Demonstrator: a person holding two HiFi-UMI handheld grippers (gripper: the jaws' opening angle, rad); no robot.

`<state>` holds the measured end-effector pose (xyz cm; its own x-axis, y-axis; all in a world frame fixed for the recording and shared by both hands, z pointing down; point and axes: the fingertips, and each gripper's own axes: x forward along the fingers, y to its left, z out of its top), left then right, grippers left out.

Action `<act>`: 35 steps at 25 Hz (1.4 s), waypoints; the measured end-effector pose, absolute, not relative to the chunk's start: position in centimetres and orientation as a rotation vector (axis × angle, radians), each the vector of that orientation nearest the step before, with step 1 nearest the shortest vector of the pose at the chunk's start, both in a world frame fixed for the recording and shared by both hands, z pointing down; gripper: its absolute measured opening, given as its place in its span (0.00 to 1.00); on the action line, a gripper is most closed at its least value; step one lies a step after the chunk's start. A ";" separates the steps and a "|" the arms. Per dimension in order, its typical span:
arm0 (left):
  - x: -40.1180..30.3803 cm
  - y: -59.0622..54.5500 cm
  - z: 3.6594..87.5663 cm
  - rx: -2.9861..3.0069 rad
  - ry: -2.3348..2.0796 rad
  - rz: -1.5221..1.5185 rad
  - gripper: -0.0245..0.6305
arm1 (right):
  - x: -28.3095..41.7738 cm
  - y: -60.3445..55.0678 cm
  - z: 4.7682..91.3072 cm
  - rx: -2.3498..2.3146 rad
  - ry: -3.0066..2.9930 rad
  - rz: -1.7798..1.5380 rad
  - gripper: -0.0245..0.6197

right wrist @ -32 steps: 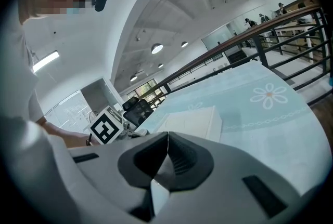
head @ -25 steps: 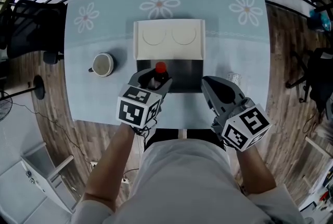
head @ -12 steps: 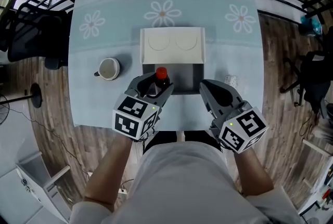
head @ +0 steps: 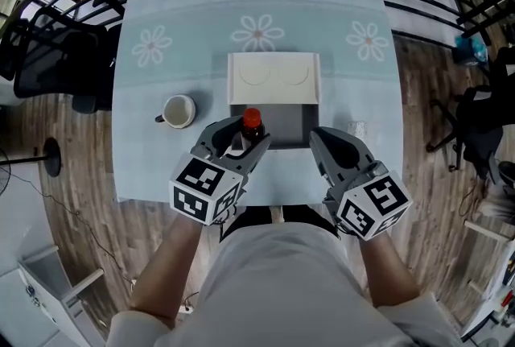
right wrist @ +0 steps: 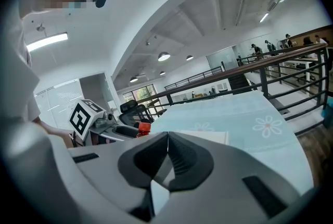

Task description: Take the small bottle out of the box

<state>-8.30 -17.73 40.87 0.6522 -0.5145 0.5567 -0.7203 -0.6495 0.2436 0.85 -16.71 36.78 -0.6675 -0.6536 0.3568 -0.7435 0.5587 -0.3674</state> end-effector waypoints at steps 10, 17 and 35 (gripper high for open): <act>-10.0 -15.7 37.0 2.532 -0.940 0.505 0.39 | -0.7 -14.9 34.2 1.244 -2.613 0.666 0.07; -11.0 -14.7 35.2 2.589 -0.937 0.455 0.39 | -1.2 -13.9 33.2 1.283 -2.606 0.634 0.07; -11.9 -15.2 31.6 2.657 -0.976 0.356 0.39 | -1.2 -14.6 31.6 1.291 -2.615 0.561 0.07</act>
